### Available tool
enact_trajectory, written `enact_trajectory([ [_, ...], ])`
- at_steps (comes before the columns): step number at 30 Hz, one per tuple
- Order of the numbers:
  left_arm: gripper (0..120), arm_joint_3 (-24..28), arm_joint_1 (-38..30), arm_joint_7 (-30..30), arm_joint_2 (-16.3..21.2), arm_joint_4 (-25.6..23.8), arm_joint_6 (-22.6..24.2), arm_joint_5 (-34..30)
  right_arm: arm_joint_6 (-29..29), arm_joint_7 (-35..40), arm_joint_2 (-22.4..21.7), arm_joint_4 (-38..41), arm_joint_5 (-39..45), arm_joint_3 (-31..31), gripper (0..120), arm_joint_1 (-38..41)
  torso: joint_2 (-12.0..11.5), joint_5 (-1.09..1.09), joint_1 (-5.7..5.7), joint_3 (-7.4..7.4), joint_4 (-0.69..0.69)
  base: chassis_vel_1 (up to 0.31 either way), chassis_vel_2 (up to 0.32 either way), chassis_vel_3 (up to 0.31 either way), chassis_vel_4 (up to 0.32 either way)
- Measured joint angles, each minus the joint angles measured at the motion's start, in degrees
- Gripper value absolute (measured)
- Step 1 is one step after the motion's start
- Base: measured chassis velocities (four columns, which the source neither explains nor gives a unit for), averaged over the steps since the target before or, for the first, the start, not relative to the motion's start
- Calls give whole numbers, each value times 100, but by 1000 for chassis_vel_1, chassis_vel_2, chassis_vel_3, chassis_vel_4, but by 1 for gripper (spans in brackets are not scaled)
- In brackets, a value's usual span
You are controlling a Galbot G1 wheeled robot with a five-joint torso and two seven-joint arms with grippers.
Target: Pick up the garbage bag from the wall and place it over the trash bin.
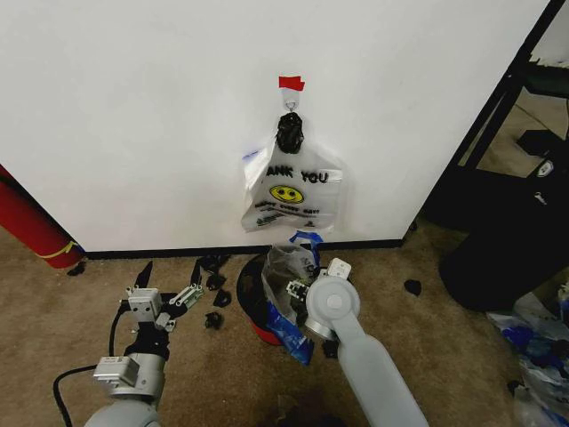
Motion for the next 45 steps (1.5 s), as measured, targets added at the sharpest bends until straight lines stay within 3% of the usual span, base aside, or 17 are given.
enact_trajectory([
  [3, 100, 35, -8, 0, -20, 14, -2, 15, -3, 13, 11, -2, -1, -3, 84, -1, 0, 1, 0, 0, 0, 0, 0, 0, 0],
  [7, 100, 96, -29, -5, -9, 26, -6, 32, -2, 17, 1, -32, -39, 18, 64, 12, 0, 1, 0, 0, 0, 0, 0, 0, 0],
  [26, 100, 156, -72, -67, 67, 44, -4, 15, 30, 77, 154, -210, -123, 62, 0, 120, 1, 0, 0, 0, 0, 0, 0, 0, 0],
  [39, 100, 225, -108, -81, 175, 32, 60, -12, 171, -161, 119, 7, -294, 193, 0, -120, 1, 1, 0, 0, 1, 0, 0, 0, 0],
  [45, 100, 244, -168, -113, 440, -90, 223, -149, 173, -180, -52, 389, -27, 367, 0, -231, 1, 1, 0, 0, 1, 0, 0, 0, 0],
])
